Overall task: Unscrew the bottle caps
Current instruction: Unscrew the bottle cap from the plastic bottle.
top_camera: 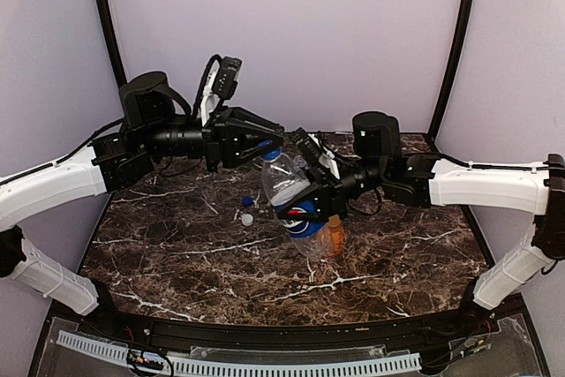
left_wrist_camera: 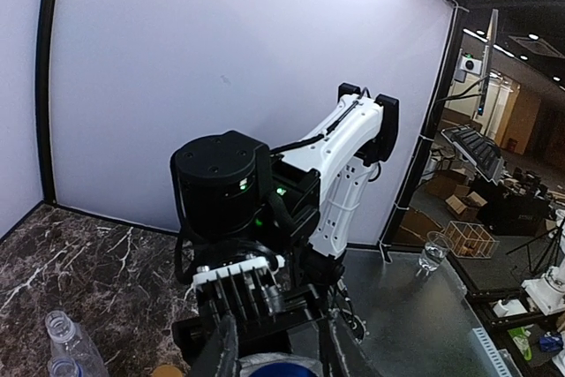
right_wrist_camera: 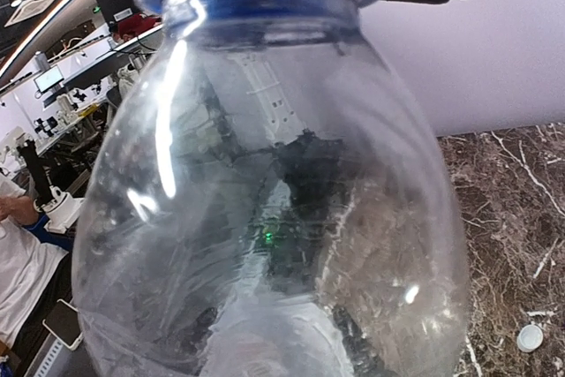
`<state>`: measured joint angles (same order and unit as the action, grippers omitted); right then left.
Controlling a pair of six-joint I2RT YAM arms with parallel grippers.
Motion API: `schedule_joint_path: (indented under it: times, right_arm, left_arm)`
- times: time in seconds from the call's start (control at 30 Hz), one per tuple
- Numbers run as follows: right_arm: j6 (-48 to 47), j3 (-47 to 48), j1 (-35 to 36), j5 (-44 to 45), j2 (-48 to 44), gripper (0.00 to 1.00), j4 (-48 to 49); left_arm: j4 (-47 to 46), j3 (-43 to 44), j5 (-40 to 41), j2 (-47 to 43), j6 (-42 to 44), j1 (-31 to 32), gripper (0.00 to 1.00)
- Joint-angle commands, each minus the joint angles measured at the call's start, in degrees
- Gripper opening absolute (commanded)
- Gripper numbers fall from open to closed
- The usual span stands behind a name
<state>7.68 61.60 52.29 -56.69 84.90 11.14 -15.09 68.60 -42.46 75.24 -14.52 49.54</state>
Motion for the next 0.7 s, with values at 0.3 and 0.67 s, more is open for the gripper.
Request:
schedule_joint_path:
  times: [0.3, 0.67]
  right_arm:
    - [-0.56, 2.43, 0.38, 34.92, -3.09, 0.04, -3.14]
    - [-1.61, 1.57, 0.59, 38.61, -3.4, 0.05, -3.61]
  left_arm:
    - [7.68, -0.63, 38.26, -2.36, -4.24, 5.1, 0.0]
    - [8.34, 0.56, 48.99, -1.32, -4.8, 8.52, 0.15]
